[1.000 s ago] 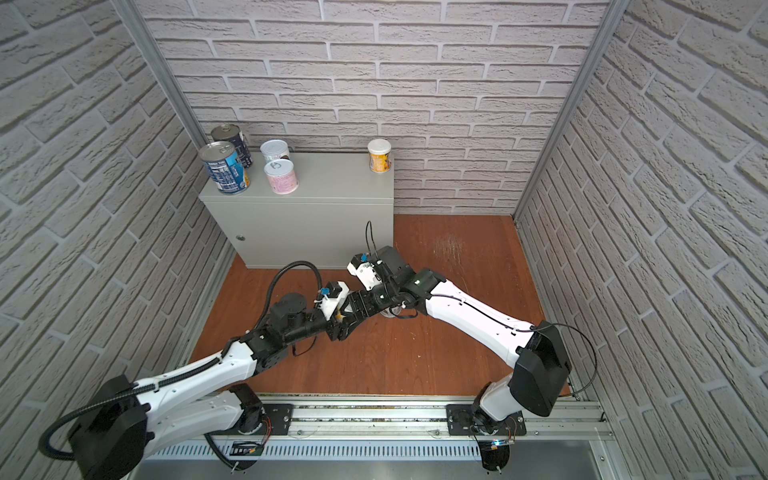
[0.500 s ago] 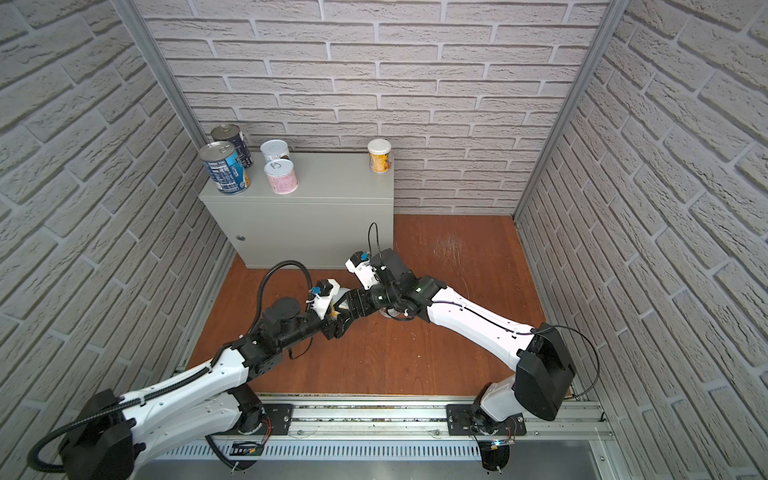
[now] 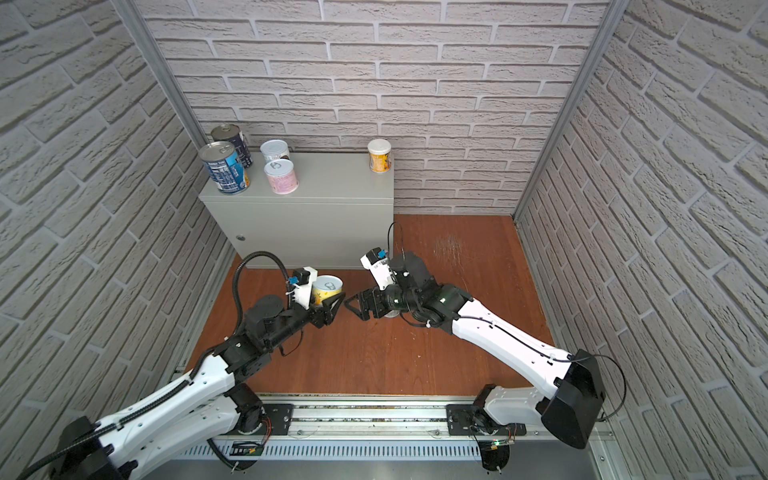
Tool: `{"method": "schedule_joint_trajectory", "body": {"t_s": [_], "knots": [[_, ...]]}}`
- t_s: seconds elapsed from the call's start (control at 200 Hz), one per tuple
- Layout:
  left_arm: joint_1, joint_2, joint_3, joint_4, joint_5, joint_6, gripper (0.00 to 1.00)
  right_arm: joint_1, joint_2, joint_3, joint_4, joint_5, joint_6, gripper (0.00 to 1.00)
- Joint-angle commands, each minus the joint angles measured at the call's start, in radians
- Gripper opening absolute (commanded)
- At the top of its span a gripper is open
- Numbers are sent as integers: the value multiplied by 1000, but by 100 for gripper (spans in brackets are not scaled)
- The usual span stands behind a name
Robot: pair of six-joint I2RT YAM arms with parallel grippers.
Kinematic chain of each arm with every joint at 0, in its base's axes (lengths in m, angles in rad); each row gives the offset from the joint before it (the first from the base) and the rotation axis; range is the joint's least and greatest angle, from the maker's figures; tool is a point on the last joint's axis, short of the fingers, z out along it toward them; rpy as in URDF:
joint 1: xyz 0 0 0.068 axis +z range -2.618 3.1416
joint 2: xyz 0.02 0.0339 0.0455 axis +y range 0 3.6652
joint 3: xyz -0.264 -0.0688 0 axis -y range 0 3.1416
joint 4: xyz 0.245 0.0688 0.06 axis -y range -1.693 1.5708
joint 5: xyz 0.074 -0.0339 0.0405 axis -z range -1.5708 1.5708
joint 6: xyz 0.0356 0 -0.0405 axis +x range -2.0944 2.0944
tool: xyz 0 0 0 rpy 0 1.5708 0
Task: Place and organize the canned foods onto the counter
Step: 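Close the left gripper on the yellow-labelled can while the right gripper opens and withdraws, then carry the yellow-labelled can with the left gripper up to the cabinet top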
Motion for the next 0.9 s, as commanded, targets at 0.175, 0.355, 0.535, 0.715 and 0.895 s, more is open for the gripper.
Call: {"method": "schedule_joint_trajectory", "body": {"t_s": [0.175, 0.355, 0.535, 0.715, 0.895], "knots": [[4, 25, 93, 89, -31, 12, 60, 2, -126, -109, 54, 33, -8, 89], [3, 51, 133, 92, -32, 18, 59, 3, -212, -195, 94, 58, -8, 89], [5, 109, 207, 87, -48, 37, 60, 2, -320, -303, 182, 85, 18, 91], [6, 195, 326, 71, -48, 62, 60, 3, -419, -434, 304, 140, 52, 91], [12, 298, 437, 88, -56, 74, 60, 5, -516, -513, 335, 151, 48, 91]]}}
